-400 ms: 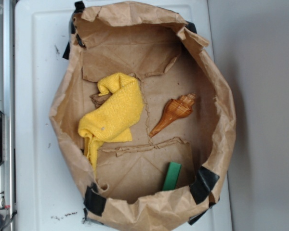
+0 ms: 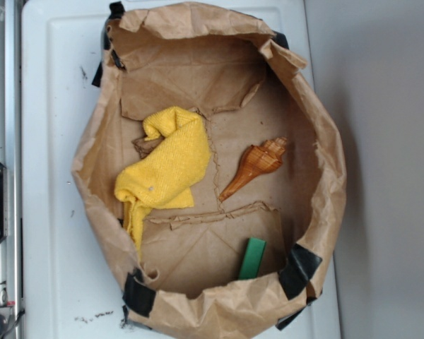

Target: Grab the shell.

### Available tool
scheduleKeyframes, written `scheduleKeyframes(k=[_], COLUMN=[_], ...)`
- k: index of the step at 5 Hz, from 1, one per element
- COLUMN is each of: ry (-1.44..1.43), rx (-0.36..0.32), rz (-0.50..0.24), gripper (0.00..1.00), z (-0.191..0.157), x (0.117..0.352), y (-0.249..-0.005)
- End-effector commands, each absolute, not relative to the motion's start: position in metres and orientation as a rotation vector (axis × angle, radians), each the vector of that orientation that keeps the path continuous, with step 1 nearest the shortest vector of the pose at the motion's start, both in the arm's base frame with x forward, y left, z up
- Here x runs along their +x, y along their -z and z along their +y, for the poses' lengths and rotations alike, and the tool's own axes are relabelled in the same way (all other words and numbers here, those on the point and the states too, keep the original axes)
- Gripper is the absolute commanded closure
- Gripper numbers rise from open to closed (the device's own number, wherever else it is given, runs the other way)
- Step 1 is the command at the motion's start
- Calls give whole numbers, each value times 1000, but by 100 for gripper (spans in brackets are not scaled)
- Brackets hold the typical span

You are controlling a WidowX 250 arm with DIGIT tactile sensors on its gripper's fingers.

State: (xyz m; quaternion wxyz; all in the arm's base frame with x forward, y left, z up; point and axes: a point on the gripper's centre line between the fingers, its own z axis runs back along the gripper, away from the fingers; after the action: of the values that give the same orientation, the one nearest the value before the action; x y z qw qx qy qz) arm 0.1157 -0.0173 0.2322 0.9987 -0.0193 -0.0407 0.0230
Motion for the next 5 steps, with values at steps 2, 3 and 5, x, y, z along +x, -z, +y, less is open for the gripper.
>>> scheduleKeyframes(k=[2, 3, 5], ry=[-366, -448, -534], rx=[-128, -127, -74], rz=[-252, -184, -181], gripper=[0, 0, 0], z=[-24, -15, 6], x=[181, 198, 242], y=[-197, -171, -154])
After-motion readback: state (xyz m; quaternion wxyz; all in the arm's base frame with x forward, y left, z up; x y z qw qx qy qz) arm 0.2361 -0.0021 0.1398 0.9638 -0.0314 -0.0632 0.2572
